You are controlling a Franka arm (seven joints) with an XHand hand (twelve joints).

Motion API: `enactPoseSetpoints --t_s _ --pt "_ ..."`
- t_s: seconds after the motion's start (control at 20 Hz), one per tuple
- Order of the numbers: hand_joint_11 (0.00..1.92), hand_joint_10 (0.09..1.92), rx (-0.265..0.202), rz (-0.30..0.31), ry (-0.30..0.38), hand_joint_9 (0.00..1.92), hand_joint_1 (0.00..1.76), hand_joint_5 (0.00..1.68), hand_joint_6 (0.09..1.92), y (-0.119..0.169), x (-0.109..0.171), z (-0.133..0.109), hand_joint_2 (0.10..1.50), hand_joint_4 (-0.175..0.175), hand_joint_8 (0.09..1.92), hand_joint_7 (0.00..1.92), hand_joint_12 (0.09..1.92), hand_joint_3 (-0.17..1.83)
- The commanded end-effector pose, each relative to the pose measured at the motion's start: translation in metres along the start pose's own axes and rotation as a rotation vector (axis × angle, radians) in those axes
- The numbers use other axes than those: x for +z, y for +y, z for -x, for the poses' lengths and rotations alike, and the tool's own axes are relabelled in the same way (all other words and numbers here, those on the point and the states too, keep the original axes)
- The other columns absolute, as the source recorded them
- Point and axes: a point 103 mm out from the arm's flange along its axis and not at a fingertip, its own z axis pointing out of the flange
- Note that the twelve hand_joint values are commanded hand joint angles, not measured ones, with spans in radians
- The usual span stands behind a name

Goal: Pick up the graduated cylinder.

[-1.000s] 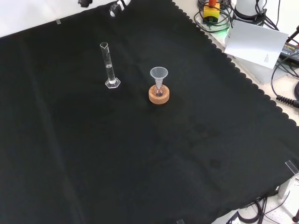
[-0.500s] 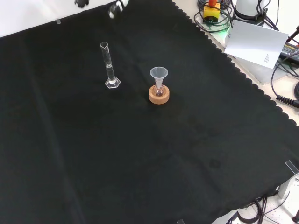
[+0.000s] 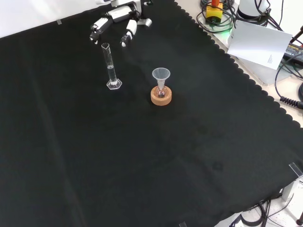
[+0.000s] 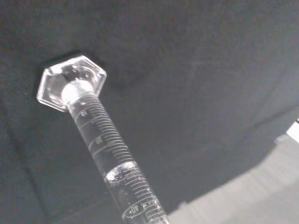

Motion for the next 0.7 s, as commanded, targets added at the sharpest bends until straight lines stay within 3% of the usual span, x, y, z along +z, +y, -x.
enactPoseSetpoints --t_s 0.05,0.7 --pt "0.25 0.60 -0.078 0.088 0.201 0.47 0.70 0.38 0.09 0.000 0.019 0.011 0.84 -0.017 0.60 0.24 1.35 0.26" --pt "0.26 0.56 -0.113 0.088 0.340 0.53 0.87 0.41 0.09 0.016 0.052 0.021 0.71 -0.012 0.58 0.33 1.34 0.47"
